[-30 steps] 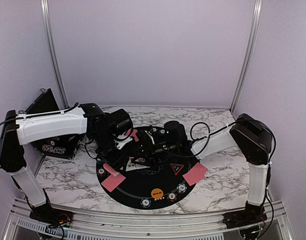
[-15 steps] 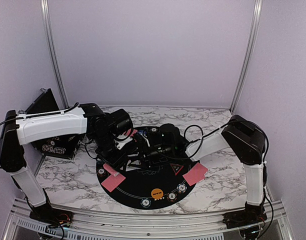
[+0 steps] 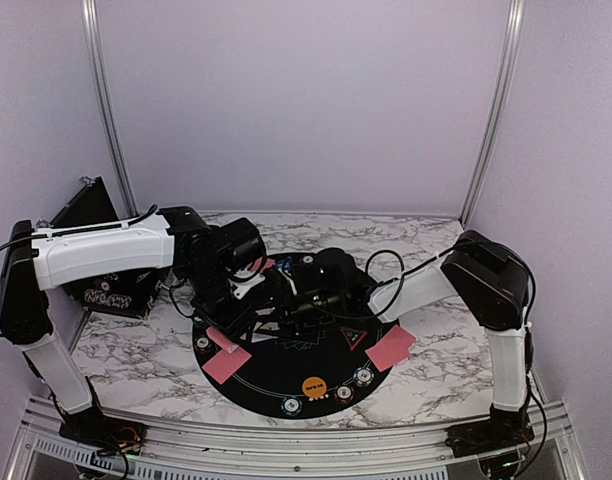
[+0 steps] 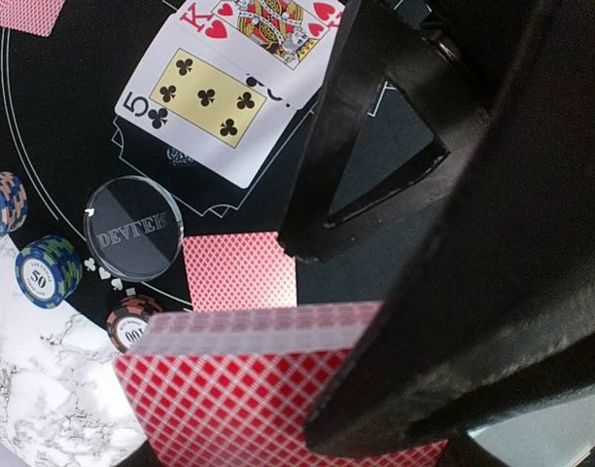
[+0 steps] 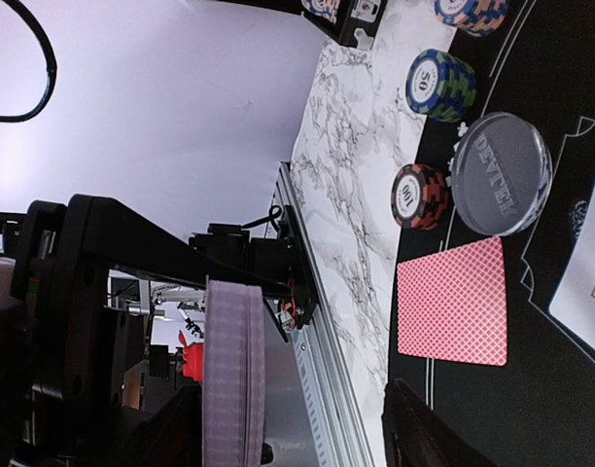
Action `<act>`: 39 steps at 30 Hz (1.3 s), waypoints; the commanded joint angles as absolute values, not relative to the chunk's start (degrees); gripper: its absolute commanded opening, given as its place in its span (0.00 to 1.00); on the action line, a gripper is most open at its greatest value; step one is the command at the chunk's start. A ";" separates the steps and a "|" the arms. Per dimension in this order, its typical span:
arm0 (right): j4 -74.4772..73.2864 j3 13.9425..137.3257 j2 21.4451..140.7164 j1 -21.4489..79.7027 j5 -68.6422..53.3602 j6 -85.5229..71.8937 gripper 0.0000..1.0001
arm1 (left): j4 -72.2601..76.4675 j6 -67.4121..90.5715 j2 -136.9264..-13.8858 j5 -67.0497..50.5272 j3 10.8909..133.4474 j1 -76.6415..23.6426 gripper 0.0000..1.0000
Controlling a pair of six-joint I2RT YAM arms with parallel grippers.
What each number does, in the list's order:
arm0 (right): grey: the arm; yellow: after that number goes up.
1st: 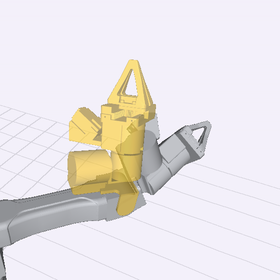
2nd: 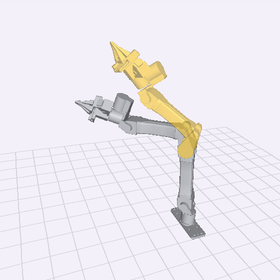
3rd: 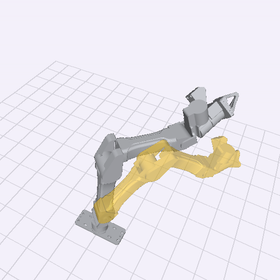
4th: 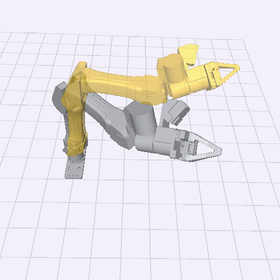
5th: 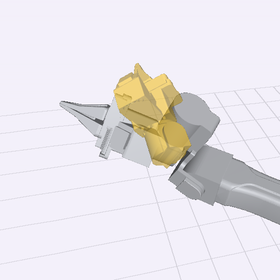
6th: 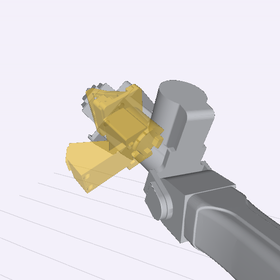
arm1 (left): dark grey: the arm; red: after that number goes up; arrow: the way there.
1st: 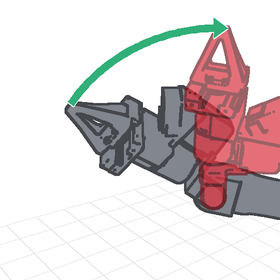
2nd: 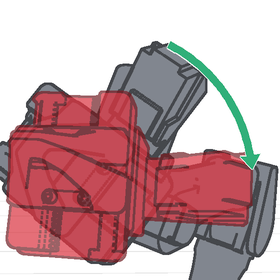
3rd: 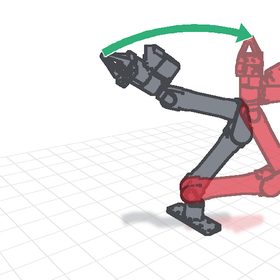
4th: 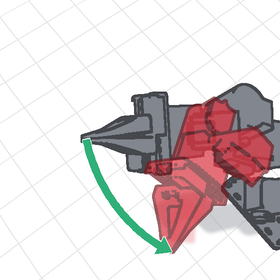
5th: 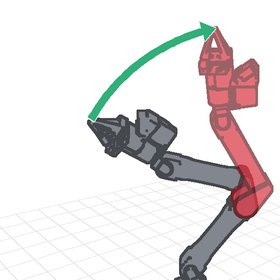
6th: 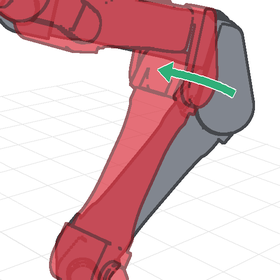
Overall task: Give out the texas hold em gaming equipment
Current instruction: Pick up the poker card from the face-down deck piles.
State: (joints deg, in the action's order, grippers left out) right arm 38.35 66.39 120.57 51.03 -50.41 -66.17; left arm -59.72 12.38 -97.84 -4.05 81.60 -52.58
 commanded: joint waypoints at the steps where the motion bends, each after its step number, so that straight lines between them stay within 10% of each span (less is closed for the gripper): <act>1: 36.53 66.07 120.29 49.91 -49.00 -64.17 0.61 | -60.64 11.62 -96.94 -4.30 82.27 -52.88 0.58; 29: 34.94 64.48 113.38 48.26 -48.69 -62.94 0.59 | -60.41 11.40 -97.07 -4.17 81.75 -52.86 0.58; 39: 35.50 62.48 111.38 48.16 -48.55 -64.00 0.43 | -60.27 11.42 -96.87 -4.20 81.55 -52.83 0.58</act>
State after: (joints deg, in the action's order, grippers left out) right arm 35.07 63.16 113.75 48.51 -48.90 -63.79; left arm -59.81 12.36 -97.84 -4.03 81.49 -52.58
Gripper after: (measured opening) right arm 0.456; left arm 0.662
